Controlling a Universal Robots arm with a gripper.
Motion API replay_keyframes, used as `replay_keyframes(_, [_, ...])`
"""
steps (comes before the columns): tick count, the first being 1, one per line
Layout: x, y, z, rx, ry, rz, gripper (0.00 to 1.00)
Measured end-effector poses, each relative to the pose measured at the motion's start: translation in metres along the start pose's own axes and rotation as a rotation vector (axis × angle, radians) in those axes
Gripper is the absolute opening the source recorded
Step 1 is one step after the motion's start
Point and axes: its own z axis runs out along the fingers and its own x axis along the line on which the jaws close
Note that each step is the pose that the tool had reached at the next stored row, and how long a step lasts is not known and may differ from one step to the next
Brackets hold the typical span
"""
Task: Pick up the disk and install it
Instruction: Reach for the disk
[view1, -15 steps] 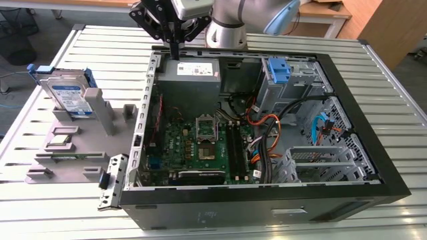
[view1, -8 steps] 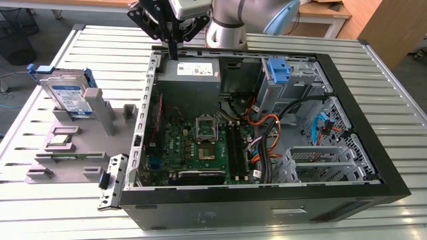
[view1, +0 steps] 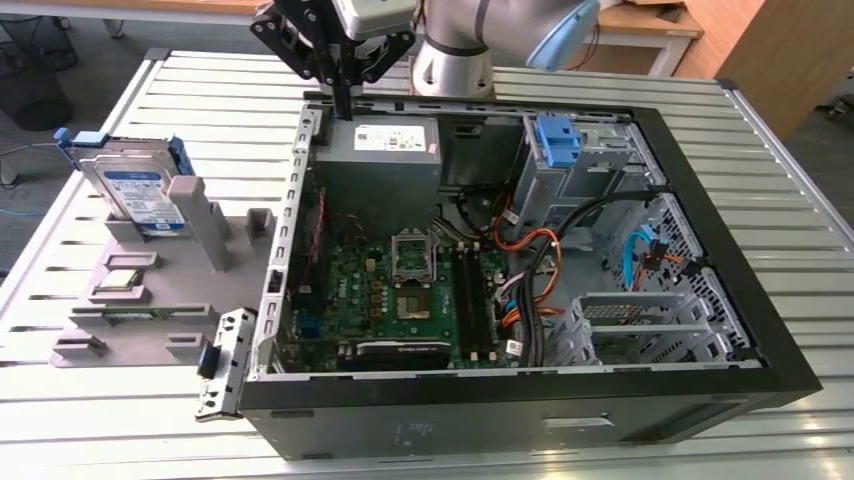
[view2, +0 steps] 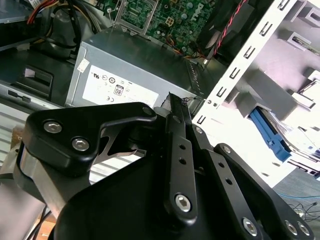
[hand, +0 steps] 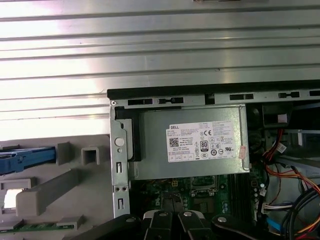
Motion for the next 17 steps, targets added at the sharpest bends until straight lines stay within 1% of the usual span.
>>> replay_keyframes(9, [0.0095,-0.0007,-0.0002,0.0,0.0,0.0,0.1])
replay_keyframes(17, [0.0123,-0.0009,-0.0003,0.0001,0.0001,0.0,0.1])
